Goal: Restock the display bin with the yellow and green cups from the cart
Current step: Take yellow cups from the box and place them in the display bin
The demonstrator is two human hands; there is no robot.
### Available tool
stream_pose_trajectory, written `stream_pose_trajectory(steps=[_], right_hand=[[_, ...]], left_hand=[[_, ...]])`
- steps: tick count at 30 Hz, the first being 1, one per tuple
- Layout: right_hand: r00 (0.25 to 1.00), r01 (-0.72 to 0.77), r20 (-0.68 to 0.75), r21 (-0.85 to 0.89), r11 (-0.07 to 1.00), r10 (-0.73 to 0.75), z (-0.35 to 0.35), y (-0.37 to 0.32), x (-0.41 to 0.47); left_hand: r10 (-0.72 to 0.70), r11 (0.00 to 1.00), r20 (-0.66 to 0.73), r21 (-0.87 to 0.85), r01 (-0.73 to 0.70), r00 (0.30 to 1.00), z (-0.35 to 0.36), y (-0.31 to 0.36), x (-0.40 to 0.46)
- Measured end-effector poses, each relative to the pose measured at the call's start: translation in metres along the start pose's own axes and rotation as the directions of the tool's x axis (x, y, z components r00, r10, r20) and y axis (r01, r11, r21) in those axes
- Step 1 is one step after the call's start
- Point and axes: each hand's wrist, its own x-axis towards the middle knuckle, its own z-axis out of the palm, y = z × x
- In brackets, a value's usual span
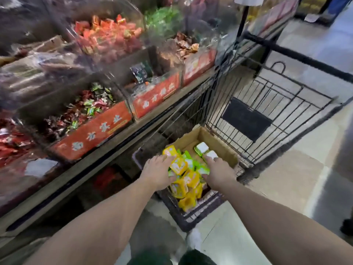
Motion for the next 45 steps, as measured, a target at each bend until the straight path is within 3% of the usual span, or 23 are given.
stream_pose_trajectory(steps=[8,15,19,27,32,38,41,45], right_hand=[[0.974,-0.041,0.223,0.051,0.998,0.029,0.052,0.012,0.064],[0.923,-0.190,0.373,0.214,0.958,0.100,0.107,0.017,0.092],[0.907,-0.229,0.408,0.264,0.937,0.106,0.130,0.012,0.095],[0.911,-0.281,0.367,0.218,0.935,0.188,0.142,0.006,0.105],[0.918,-0.288,0.337,0.214,0.933,0.207,0.137,0.004,0.103],[0.929,-0.309,0.298,0.307,0.900,0.217,0.119,0.003,0.094],[0.947,-0.290,0.261,0.435,0.852,0.189,0.105,0.000,0.085],[0.969,-0.237,0.184,0.498,0.834,0.166,0.080,-0.005,0.071]], left_hand=[[0.041,0.997,0.282,-0.079,-0.019,0.959,0.055,-0.020,0.064],[0.136,0.989,0.544,-0.119,-0.084,0.828,0.108,-0.029,0.108],[0.172,0.983,0.615,-0.158,-0.093,0.770,0.128,-0.029,0.117],[0.214,0.975,0.626,-0.178,-0.130,0.750,0.141,-0.039,0.129],[0.218,0.961,0.663,-0.274,-0.039,0.717,0.131,-0.042,0.133],[0.140,0.915,0.729,-0.354,0.194,0.670,0.109,-0.054,0.140],[0.103,0.864,0.734,-0.401,0.306,0.672,0.093,-0.062,0.139],[0.099,0.836,0.721,-0.434,0.336,0.685,0.060,-0.073,0.129]])
